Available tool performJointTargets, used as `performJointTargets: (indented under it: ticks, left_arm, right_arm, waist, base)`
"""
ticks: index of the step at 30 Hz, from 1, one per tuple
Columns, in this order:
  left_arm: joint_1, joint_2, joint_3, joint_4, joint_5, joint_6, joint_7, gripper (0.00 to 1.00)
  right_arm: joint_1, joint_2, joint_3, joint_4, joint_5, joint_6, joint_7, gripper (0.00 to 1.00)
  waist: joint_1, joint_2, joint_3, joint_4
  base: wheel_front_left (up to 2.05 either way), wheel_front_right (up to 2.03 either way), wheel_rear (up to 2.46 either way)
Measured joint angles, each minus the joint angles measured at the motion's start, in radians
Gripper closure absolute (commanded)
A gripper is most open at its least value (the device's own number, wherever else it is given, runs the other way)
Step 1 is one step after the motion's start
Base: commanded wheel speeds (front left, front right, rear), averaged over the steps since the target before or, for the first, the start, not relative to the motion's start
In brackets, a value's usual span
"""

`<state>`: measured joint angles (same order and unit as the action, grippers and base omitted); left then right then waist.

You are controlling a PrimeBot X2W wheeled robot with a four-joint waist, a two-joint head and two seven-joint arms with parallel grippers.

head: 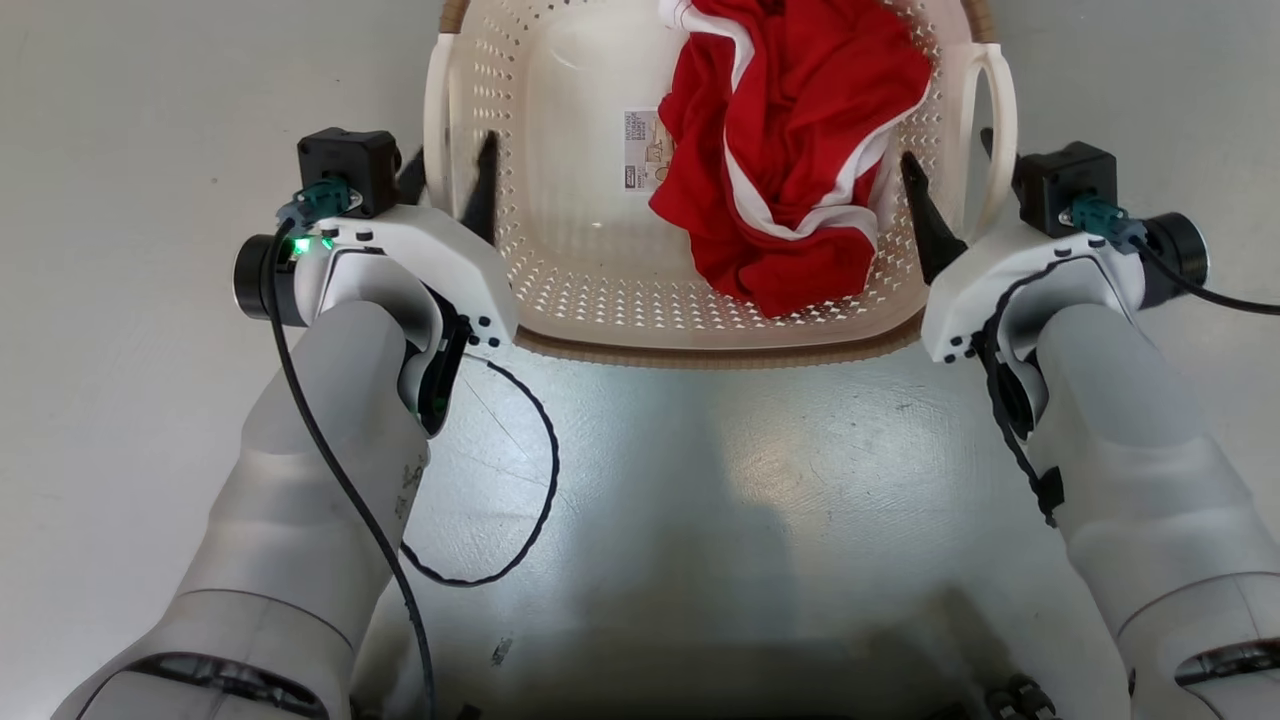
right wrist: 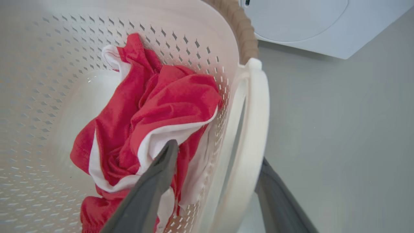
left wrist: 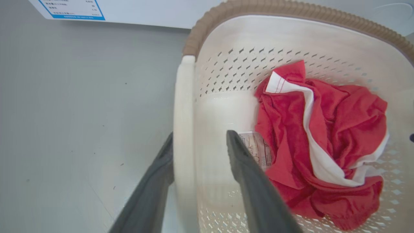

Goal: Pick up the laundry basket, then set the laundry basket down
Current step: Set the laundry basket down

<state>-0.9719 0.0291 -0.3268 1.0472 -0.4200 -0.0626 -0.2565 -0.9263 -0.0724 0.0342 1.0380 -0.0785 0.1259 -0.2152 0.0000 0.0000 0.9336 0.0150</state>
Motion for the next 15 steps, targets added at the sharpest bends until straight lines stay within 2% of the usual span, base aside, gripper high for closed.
performJointTargets:
  ticks: [15]
  left_arm:
    - [-0.012,-0.002,-0.019,0.030,-0.020,0.019,0.000,0.00]
  right_arm:
    - [-0.004,0.002,-0.022,-0.001,-0.025,0.000,-0.015,0.00]
  waist:
    - [0.0000,0.0000,-0.015,-0.004]
  base:
    - [0.00,0.00,0.00]
